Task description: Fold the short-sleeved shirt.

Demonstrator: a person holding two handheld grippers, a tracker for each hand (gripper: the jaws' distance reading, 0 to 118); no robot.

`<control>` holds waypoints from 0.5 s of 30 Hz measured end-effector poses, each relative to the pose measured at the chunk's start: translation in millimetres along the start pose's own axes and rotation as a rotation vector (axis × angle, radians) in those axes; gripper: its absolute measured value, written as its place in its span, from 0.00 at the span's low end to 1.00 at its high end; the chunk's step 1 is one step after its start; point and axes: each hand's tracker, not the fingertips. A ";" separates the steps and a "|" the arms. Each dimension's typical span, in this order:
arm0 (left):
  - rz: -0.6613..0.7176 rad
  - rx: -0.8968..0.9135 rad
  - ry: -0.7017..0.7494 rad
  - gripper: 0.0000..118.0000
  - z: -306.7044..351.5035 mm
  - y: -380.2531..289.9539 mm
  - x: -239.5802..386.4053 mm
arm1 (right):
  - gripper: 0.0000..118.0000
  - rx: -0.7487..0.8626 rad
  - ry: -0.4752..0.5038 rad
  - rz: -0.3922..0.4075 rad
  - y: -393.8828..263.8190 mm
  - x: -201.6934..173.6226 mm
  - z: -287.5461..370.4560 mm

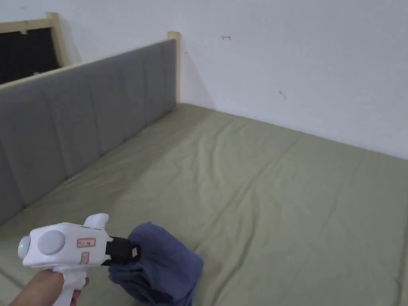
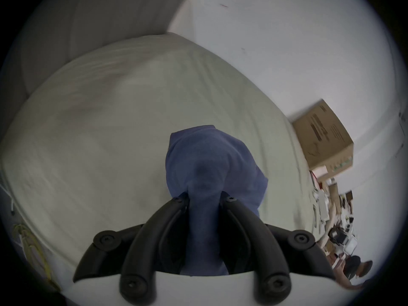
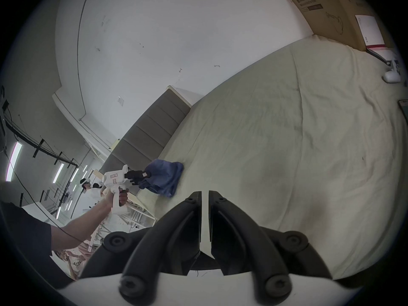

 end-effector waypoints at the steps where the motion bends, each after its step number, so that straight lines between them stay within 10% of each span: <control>1: 0.000 0.003 0.024 0.19 4.4 6.2 -17.7 | 0.06 0.000 -0.004 0.003 -1.2 -2.4 0.1; 6: 0.093 0.054 0.048 0.24 15.0 10.5 -72.0 | 0.06 -0.016 -0.020 0.005 -6.6 -9.5 -2.3; 9: 0.081 0.077 0.093 0.95 26.9 5.3 -73.5 | 0.06 -0.024 -0.028 0.008 -7.6 -14.1 -2.5; 15: -0.080 0.255 0.095 0.89 94.9 6.4 -20.5 | 0.06 0.003 -0.095 0.106 7.8 -29.8 15.0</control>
